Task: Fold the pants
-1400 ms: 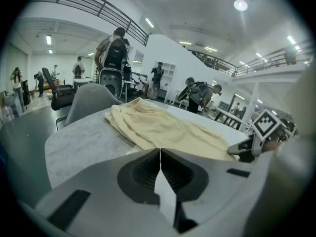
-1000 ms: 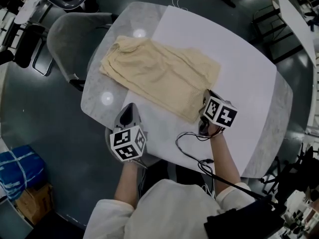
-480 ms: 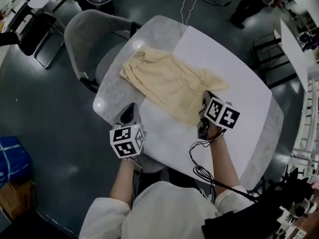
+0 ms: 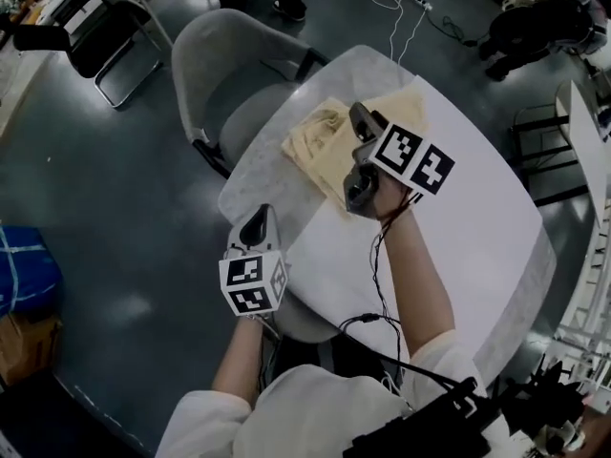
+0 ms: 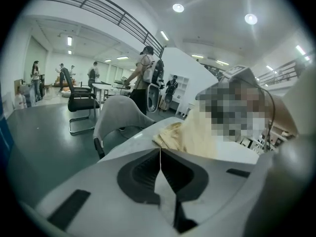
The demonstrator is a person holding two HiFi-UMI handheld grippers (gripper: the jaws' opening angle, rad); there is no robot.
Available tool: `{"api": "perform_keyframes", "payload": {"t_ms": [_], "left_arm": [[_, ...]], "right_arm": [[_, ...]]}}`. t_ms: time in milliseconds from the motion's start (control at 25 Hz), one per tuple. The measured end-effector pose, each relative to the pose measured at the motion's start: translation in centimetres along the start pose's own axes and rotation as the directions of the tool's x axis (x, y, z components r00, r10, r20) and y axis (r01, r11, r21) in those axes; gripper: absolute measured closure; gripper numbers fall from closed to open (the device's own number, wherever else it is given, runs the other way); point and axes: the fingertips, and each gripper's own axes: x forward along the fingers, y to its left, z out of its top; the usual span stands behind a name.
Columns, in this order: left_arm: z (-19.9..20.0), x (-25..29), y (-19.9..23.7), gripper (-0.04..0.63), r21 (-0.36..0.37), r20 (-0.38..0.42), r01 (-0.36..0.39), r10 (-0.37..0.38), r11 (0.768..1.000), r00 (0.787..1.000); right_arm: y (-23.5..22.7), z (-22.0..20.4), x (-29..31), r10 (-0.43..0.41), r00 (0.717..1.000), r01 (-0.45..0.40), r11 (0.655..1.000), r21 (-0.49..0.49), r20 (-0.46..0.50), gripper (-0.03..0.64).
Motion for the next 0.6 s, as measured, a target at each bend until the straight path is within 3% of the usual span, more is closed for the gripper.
{"api": "perform_keyframes", "payload": {"t_ms": [40,160,280,600], "left_arm": [[-0.3,0.0,0.3,0.586,-0.007,-0.002,-0.004,0.004,1.0,1.0],[-1.6,0.3,1.2,0.586,-0.025,-0.019,-0.009,0.009,1.0,1.0],[-2.7,0.5,1.2,0.586,-0.037,-0.035,-0.008,0.007,0.999,0.999],[-1.7,0.9,-2.0,0.586,0.0,-0.012,0.032,-0.032,1.0,0.999]], "right_arm": [[0.5,0.1,0.7,0.0,1.0,0.0,1.0,-0.012,0.005,0.438],[-0.3,-1.5,1.4,-0.035,0.999,0.035,0.999,-0.042,-0.016,0.499],[-2.5,-3.7,1.1,-0.067,0.996,0.066,0.997,-0.026,-0.057,0.52],[-5.6,-4.0,-1.7,-0.107,0.993,0.105,0.994,-0.038,-0.053,0.529]]}}
